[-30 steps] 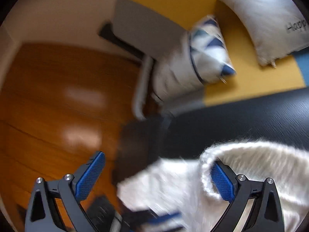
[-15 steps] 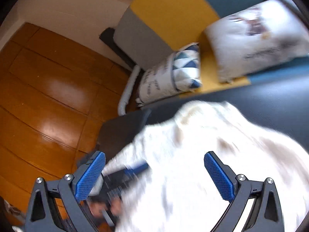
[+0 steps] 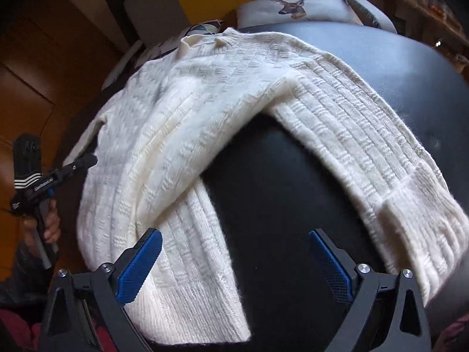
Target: Fold clothes
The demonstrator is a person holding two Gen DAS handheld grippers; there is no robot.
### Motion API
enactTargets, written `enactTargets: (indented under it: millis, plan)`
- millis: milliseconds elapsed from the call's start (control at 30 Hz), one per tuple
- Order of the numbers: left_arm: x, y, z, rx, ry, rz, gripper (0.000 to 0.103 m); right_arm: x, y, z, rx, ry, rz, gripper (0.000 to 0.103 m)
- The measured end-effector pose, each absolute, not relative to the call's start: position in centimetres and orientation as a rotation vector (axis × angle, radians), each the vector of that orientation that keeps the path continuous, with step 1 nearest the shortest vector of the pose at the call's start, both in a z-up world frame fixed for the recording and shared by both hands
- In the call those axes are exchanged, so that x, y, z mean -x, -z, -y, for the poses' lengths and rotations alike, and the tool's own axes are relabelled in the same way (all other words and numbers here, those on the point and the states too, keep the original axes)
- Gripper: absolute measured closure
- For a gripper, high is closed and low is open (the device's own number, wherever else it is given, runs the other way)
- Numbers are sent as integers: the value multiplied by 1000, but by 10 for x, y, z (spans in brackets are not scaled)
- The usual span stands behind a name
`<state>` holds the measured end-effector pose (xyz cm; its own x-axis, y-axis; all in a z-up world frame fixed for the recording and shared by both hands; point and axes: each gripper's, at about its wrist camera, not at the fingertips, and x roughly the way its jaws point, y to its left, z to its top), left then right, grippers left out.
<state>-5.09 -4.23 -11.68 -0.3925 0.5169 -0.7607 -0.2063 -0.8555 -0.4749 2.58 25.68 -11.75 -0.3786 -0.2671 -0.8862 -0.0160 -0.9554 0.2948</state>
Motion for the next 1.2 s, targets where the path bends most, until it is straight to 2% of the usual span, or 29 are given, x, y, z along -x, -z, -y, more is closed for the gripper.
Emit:
enactTargets:
  millis: [167, 300, 333, 367, 400, 567, 700, 733, 800, 833, 867, 933, 1033, 1200]
  plan:
    - [27, 128, 50, 1437, -2291, 413, 80, -19, 142, -214, -1658, 2427, 207, 15]
    - [23, 135, 52, 1467, -2295, 394, 80, -23, 150, -182, -1640, 2457, -27, 23]
    - [23, 137, 53, 1469, -2293, 395, 80, -25, 149, -176, -1620, 2469, -76, 48]
    - [23, 137, 53, 1467, -2293, 392, 80, -26, 147, -173, -1617, 2487, -100, 82]
    - [24, 138, 53, 1466, -2292, 388, 80, -27, 145, -173, -1625, 2509, -106, 91]
    - [28, 140, 51, 1474, -2286, 355, 80, -45, 131, -197, -1659, 2652, -136, 91]
    - [30, 138, 56, 1490, -2270, 401, 80, -70, 144, -231, -1764, 2695, 10, 90]
    - [31, 136, 59, 1496, -2269, 422, 80, -74, 144, -237, -1757, 2699, 83, 86]
    - [28, 122, 72, 1459, -2309, 464, 80, -76, 138, -252, -1738, 2689, 295, 65]
    - [26, 114, 80, 1431, -2332, 487, 80, -78, 132, -256, -1706, 2707, 341, 49]
    - [24, 106, 91, 1406, -2353, 515, 80, -79, 124, -259, -1657, 2741, 359, 41]
    - [20, 91, 115, 1373, -2403, 551, 80, -82, 107, -263, -1550, 2801, 385, 37]
    - [11, 88, 146, 1400, -2479, 522, 78, -81, 89, -250, -1391, 2789, 434, 26]
    - [-5, 117, 157, 1479, -2431, 550, 78, -71, 99, -194, -1378, 2636, 422, 26]
